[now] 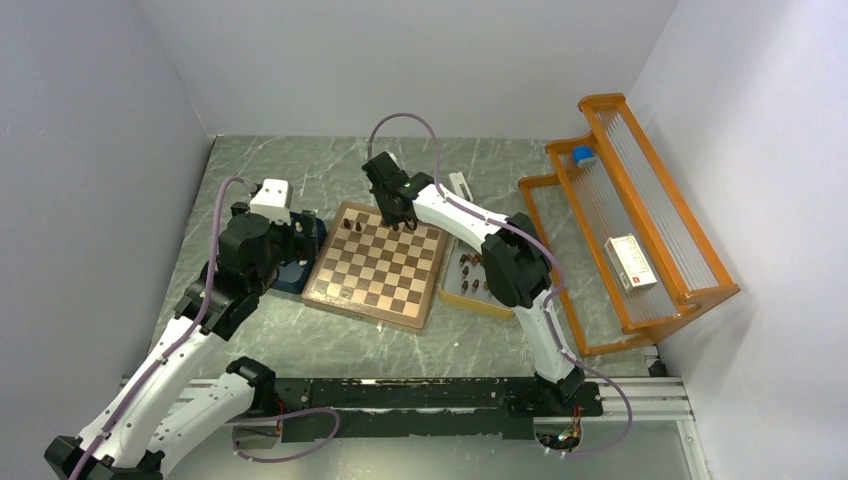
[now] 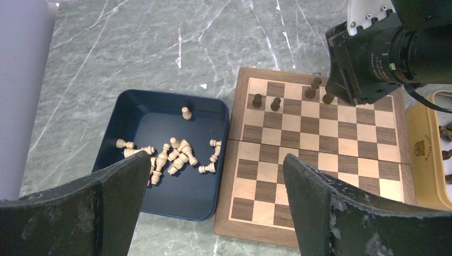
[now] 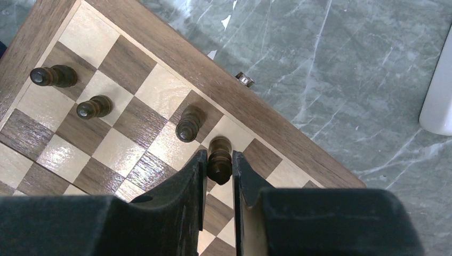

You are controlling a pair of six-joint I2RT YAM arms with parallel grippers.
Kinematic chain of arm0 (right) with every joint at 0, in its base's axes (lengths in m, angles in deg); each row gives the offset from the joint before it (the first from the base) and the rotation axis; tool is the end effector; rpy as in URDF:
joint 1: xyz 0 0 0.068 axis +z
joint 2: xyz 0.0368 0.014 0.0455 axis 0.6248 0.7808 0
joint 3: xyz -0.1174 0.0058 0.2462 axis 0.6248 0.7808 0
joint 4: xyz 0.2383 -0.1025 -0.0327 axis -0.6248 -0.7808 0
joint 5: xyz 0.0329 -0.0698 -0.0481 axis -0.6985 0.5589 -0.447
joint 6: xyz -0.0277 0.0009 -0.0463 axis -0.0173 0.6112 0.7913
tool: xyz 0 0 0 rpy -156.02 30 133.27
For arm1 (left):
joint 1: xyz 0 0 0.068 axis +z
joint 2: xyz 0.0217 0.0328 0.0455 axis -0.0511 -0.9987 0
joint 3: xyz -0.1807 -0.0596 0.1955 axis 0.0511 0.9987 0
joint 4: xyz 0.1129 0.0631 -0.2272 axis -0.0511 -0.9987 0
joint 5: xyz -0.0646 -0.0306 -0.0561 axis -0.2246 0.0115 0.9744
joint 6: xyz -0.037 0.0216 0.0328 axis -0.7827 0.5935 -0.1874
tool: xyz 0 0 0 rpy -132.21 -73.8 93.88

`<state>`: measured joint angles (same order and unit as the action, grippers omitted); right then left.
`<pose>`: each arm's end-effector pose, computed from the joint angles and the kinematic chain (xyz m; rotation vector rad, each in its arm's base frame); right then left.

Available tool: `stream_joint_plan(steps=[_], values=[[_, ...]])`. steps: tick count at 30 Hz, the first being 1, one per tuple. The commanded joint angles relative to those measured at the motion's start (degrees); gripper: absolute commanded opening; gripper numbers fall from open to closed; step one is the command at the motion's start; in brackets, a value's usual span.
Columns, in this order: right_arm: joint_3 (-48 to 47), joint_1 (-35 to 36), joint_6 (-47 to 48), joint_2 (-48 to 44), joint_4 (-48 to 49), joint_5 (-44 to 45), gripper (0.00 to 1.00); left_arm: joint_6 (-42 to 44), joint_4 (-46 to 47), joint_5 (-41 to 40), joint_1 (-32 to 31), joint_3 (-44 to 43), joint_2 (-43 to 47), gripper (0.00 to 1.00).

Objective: Set up the chess pieces on the board
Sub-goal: Place the chess piece on the chessboard.

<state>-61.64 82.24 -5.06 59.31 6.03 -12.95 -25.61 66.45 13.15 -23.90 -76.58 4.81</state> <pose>0.3658 0.3355 0.2097 -0.5581 2.4246 0.0846 0.1566 -0.0653 0.3325 0.0993 1.8813 -0.0552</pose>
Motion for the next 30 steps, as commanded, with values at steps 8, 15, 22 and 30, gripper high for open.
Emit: stream_joint_plan(steps=[8, 15, 22, 30], values=[[1.8, -1.6, -0.4, 0.5, 0.2, -0.6, 0.12, 0.7, 1.4, 0.1, -0.2, 0.2, -0.3, 0.98], [2.1, -1.7, -0.8, 0.6, 0.7, -2.6, 0.13, 0.7, 1.6, 0.4, -0.2, 0.1, -0.9, 0.98], [2.3, -1.6, -1.6, 0.3, 0.4, -3.6, 0.2, 0.7, 1.6, 0.4, -0.2, 0.2, -0.7, 0.98], [-1.1, -1.7, -2.6, -1.2, -1.5, -3.6, 0.31, 0.8, 1.7, 0.5, -0.1, 0.2, -0.5, 0.98]])
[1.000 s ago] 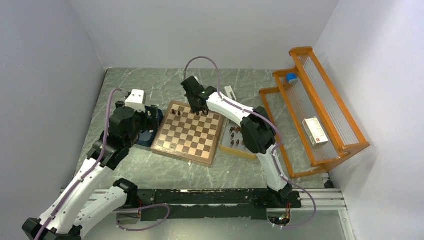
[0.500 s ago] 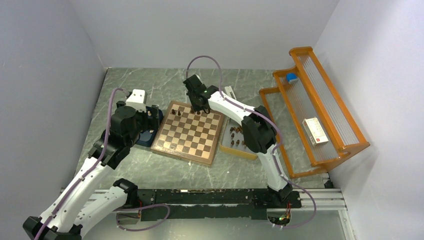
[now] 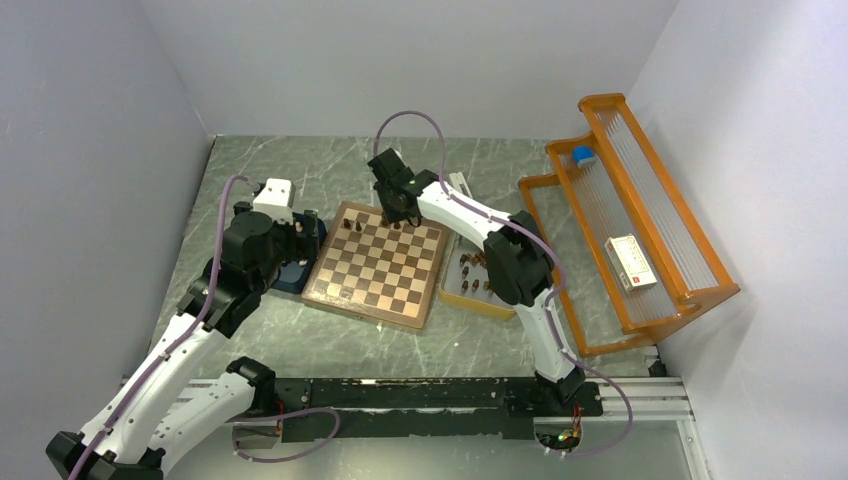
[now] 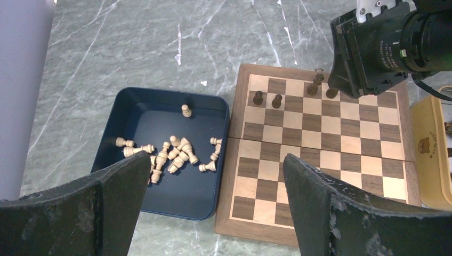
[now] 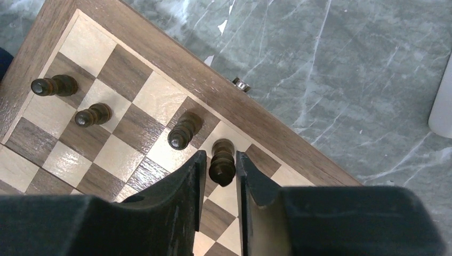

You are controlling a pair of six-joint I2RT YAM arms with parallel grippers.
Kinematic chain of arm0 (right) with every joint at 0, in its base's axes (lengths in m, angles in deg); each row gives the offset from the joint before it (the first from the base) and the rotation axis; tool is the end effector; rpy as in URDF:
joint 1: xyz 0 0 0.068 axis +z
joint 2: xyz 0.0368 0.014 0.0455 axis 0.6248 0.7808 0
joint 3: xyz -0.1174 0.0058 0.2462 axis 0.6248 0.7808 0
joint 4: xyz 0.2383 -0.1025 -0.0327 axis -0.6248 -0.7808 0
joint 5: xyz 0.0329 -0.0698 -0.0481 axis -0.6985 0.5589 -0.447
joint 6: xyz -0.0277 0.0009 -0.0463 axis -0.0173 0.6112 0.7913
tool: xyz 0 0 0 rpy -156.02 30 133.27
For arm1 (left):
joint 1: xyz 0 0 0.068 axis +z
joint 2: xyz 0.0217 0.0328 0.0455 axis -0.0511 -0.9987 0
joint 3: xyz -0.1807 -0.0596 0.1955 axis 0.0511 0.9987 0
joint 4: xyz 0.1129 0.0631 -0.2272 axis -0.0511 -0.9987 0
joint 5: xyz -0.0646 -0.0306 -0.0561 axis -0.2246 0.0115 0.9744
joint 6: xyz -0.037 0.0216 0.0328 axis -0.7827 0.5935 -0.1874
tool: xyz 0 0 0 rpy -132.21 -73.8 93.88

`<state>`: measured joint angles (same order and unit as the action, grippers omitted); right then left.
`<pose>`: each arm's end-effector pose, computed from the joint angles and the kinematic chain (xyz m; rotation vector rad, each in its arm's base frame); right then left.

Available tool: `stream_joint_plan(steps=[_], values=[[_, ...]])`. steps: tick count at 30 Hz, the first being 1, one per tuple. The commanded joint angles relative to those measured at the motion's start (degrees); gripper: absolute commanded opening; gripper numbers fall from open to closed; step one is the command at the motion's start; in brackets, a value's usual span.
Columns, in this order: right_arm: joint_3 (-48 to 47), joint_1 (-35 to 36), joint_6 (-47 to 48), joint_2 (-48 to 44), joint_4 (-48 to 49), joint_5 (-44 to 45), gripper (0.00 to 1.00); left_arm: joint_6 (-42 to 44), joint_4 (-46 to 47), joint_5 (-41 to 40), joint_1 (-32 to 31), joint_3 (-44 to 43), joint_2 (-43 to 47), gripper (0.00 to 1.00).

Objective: Set up the chess pieces on the board
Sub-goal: Place the chess piece on the chessboard.

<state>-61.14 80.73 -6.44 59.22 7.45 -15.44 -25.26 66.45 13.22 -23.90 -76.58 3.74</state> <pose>0.3745 0.3277 0.2089 -0.5113 2.4360 0.1435 0.1603 -0.0672 0.3296 0.1115 1.8980 -0.0452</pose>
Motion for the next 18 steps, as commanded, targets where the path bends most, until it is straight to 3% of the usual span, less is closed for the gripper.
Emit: stream_joint_plan(steps=[1, 10, 18], values=[[-2.0, -0.2, -1.2, -1.5, -3.3, -1.0, 0.34, 0.4, 1.7, 0.5, -0.2, 0.2, 0.6, 0.98], [-1.4, -0.5, -1.8, -7.2, -3.5, -0.9, 0.53, 0.3, 1.4, 0.9, -0.2, 0.3, 0.4, 0.98], [9.3, -0.8, -0.7, -18.7, -0.3, 0.0, 0.55, -1.7, 2.4, 7.4, -0.1, 0.8, -1.2, 0.98]])
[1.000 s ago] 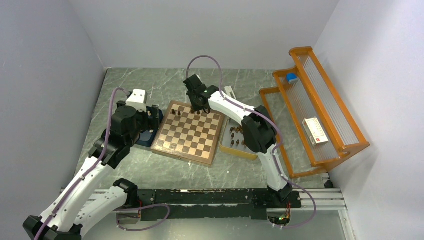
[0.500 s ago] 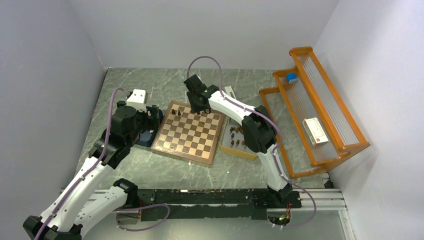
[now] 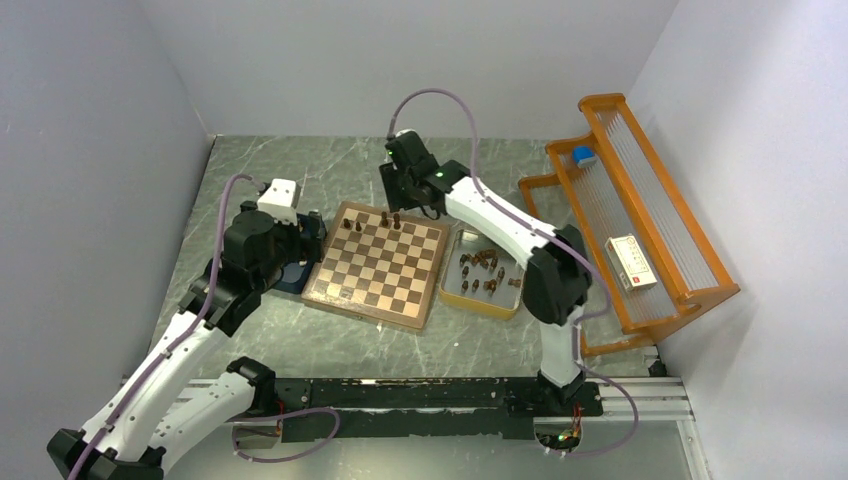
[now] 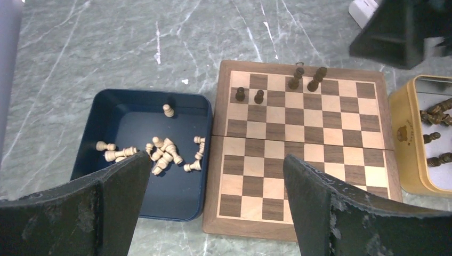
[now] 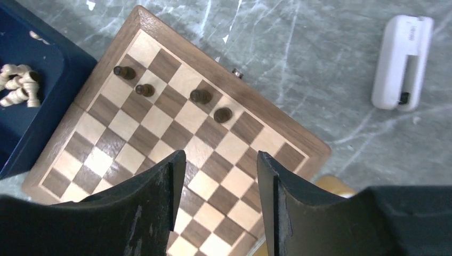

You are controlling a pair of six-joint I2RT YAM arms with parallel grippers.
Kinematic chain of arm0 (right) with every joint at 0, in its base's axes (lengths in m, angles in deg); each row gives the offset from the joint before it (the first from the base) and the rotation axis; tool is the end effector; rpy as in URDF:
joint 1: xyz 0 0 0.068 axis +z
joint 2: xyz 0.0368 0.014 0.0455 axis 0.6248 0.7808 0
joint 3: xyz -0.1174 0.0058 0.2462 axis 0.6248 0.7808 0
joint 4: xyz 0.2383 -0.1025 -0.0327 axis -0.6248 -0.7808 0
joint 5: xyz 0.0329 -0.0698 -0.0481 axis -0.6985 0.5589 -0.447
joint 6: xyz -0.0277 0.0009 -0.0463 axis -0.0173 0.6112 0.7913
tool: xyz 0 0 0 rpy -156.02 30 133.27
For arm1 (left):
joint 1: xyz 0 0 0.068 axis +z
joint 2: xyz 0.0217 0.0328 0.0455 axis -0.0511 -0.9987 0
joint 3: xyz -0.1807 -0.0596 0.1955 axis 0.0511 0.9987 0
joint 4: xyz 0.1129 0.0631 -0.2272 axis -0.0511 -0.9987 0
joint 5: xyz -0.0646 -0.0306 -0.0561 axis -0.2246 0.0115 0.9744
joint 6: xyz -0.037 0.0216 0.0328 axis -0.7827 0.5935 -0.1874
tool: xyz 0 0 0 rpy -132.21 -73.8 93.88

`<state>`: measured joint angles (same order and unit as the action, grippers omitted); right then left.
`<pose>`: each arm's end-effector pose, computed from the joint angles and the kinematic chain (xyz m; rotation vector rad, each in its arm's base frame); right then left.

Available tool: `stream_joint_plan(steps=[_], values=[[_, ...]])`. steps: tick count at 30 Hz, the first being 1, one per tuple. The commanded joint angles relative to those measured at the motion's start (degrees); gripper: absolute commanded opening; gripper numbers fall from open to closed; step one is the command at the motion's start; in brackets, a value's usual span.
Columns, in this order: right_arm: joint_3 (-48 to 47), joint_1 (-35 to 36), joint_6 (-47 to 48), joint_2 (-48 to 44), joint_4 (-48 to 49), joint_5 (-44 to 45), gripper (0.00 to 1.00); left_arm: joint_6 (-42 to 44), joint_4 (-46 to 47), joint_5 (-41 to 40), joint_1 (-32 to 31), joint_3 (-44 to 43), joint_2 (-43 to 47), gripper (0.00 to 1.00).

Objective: Set up the chess pieces on the board
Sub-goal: Place the chess piece on the chessboard, then pick up the chess piece from the storage box.

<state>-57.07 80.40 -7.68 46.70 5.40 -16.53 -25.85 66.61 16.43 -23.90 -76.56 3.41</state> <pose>0.3472 0.3004 0.2840 -0.4526 2.3521 0.2368 0.1612 -0.0697 0.3287 0.1408 1.9070 -0.1037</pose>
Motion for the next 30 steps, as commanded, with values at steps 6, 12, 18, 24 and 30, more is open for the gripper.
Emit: stream_joint_plan(steps=[6, 12, 18, 24, 30], values=[[19.0, -1.7, 1.7, -15.7, 4.0, 3.3, 0.43, 0.0, 1.4, 6.4, -0.2, 0.7, -3.6, 0.98], [32.1, -5.8, 2.2, -23.0, 5.1, 4.6, 0.32, 0.4, 2.6, 7.3, -0.2, 1.1, -3.0, 0.96], [41.0, -8.7, 3.0, -26.1, 9.2, 5.1, 0.27, 0.6, 2.9, 6.5, -0.1, 1.1, -3.1, 0.95], [42.7, -9.8, 3.8, -23.2, 13.2, 2.4, 0.26, 0.7, 2.4, 6.2, -0.2, 1.0, -3.0, 0.95], [42.6, -10.1, 3.7, -19.2, 15.7, 2.2, 0.27, 0.7, 2.3, 5.4, -0.1, 1.1, -2.5, 0.95]])
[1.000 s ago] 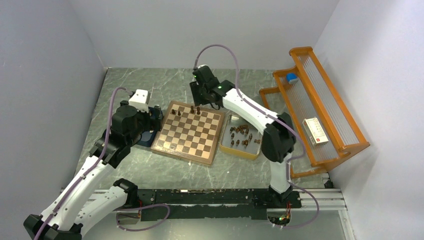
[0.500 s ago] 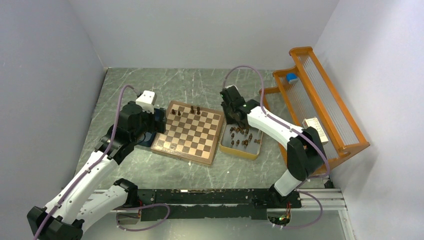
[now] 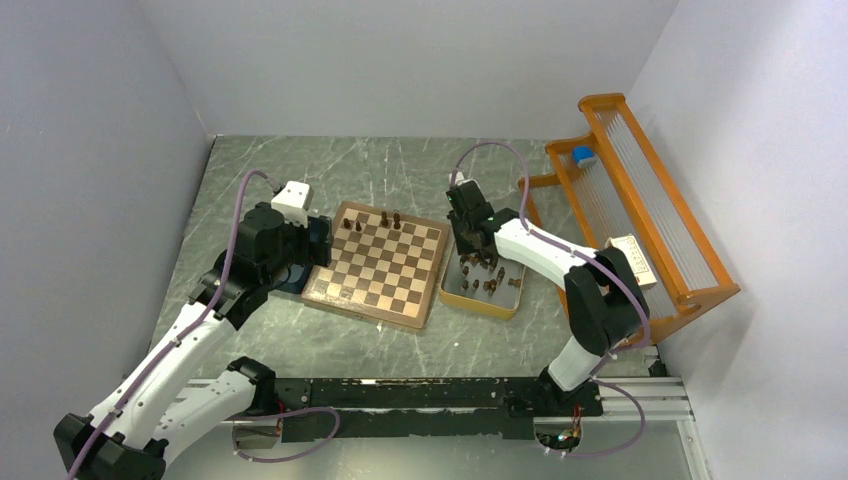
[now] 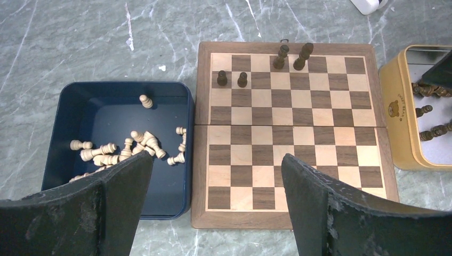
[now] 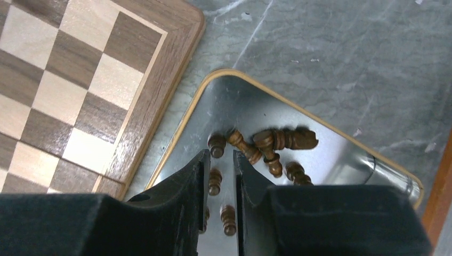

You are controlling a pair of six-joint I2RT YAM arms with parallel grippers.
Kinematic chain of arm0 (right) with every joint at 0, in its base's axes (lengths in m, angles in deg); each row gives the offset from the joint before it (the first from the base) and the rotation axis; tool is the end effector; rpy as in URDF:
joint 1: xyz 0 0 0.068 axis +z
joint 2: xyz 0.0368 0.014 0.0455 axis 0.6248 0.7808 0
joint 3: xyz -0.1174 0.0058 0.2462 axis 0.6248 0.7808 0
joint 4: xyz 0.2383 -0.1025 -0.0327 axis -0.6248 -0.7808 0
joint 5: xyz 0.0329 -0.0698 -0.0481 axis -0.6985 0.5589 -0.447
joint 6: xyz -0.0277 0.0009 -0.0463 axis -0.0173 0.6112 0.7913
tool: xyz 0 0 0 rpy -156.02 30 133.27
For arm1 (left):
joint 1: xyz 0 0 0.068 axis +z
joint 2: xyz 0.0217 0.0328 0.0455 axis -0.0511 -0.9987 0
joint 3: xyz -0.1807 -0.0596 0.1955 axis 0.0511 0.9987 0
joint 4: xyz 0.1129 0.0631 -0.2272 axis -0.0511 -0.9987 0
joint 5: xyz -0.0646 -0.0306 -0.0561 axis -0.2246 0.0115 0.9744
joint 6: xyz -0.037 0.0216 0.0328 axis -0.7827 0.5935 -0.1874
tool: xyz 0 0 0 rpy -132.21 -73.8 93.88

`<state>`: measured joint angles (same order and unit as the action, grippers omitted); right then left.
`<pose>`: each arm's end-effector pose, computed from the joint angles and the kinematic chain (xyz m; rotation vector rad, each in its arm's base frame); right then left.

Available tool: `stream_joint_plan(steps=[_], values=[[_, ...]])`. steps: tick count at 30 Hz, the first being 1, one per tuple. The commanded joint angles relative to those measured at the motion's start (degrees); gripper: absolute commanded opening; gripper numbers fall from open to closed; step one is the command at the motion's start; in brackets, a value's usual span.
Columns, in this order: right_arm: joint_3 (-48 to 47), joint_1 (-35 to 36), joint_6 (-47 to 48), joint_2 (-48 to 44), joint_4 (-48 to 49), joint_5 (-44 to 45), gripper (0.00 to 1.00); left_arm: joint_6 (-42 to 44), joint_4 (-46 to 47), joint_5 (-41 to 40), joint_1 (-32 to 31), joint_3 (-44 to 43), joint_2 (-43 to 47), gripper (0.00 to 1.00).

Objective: Set up the chess pieces on the board
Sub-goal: Pick up the chess piece from the storage box.

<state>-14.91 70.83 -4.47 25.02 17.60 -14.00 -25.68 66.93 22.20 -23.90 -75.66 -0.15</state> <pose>0.2915 0.1733 0.2108 -0.3392 2.4830 0.0098 0.1723 -0.0793 0.3134 0.2302 1.9815 -0.1744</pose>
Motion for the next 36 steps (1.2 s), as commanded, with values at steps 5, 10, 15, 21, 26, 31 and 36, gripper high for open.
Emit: stream_joint_plan(steps=[5, 10, 15, 21, 26, 31, 36], values=[[0.0, -0.7, 0.5, 4.7, 4.1, -0.2, 0.27, 0.6, 1.9, -0.7, -0.2, 0.1, 1.1, 0.95], [0.1, -0.7, 0.4, 5.5, 4.1, -0.3, 0.28, 0.7, 2.0, -1.2, -0.2, 0.1, 1.3, 0.95], [0.9, -0.7, 0.0, 5.8, 4.0, -0.8, 0.28, 0.8, 2.1, -1.4, -0.2, 0.1, 1.1, 0.94], [0.7, -0.7, -0.3, 6.0, 3.2, -1.1, 0.28, 0.8, 2.2, -1.4, -0.1, 0.1, 1.2, 0.94], [1.0, -0.7, -0.4, 5.9, 3.0, -1.3, 0.27, 0.8, 2.1, -1.6, -0.1, 0.1, 1.2, 0.94], [1.2, -0.7, -0.7, 6.0, 2.6, -1.6, 0.27, 0.8, 2.0, -1.6, -0.2, 0.1, 1.3, 0.94], [1.0, -0.7, -0.7, 6.1, 2.3, -1.1, 0.24, 0.8, 2.0, -1.6, -0.2, 0.1, 1.2, 0.94]])
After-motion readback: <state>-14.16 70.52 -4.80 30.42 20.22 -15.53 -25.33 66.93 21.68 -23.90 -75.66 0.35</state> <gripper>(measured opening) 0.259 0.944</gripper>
